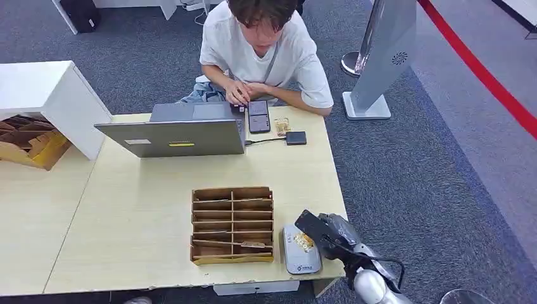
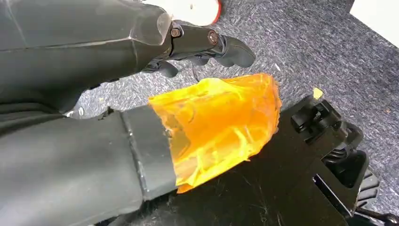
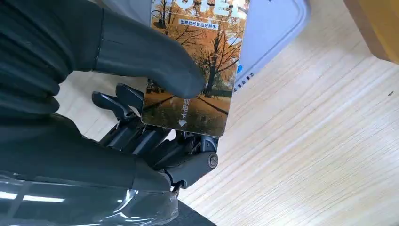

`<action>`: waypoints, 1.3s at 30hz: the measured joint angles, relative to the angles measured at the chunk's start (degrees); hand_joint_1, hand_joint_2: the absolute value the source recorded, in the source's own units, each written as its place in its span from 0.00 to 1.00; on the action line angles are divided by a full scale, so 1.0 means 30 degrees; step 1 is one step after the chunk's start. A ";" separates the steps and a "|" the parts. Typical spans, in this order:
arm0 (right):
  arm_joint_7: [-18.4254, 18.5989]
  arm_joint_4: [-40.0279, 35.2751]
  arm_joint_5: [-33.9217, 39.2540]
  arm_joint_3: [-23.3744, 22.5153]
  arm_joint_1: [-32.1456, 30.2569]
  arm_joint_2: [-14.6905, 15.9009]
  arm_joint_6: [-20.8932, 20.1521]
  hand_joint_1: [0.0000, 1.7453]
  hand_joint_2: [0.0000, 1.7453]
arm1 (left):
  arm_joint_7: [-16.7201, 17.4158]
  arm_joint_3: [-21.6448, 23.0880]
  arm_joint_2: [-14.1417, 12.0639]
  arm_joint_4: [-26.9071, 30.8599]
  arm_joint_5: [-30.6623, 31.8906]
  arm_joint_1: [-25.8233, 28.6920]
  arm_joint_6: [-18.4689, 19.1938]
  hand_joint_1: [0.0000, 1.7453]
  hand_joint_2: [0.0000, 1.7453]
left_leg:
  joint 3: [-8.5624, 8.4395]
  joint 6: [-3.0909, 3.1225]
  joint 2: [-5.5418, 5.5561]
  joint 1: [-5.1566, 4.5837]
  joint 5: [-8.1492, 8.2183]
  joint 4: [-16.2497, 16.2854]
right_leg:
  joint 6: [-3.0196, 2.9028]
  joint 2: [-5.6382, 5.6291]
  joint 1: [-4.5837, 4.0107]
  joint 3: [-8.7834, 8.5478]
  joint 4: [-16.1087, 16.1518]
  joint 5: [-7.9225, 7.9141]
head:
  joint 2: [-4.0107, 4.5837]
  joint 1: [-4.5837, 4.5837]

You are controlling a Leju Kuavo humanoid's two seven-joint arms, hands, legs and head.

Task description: Pass the card to the sensor for recognition and then transmit it.

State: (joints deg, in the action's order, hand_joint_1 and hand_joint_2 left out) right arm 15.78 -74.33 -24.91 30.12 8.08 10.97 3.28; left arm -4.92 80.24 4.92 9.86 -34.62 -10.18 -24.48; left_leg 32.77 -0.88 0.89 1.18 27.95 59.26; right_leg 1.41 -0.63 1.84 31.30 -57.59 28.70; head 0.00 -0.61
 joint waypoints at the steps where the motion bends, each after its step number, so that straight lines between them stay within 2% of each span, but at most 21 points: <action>1: 0.0000 -0.0015 -0.0037 0.0000 0.0001 0.0000 0.0015 1.00 1.00 | 0.0000 0.0000 0.0000 0.0000 0.0000 0.0000 -0.0007 0.00 0.00 | 0.0000 0.0000 0.0000 0.0000 0.0000 0.0000 | 0.0000 0.0000 0.0000 0.0000 0.0000 0.0000 | 0.0000 -0.0007; 39: -0.0066 -0.1487 -0.0904 -0.0197 -0.0354 0.0000 0.0168 1.00 1.00 | -0.0007 -0.0204 -0.0015 0.0051 0.0342 0.0015 -0.0036 0.00 0.00 | 0.0005 0.0000 0.0000 0.0000 0.0001 0.0000 | 0.0000 0.0001 0.0000 0.0005 0.0000 0.0001 | 0.0000 -0.0007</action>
State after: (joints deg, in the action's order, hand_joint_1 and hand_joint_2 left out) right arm 15.58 -78.80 -27.63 29.53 7.02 10.97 3.78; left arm -4.94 79.62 4.87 10.01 -33.60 -10.14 -24.59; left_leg 32.78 -0.88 0.89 1.18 27.95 59.26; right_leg 1.41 -0.63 1.84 31.31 -57.59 28.71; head 0.00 -0.63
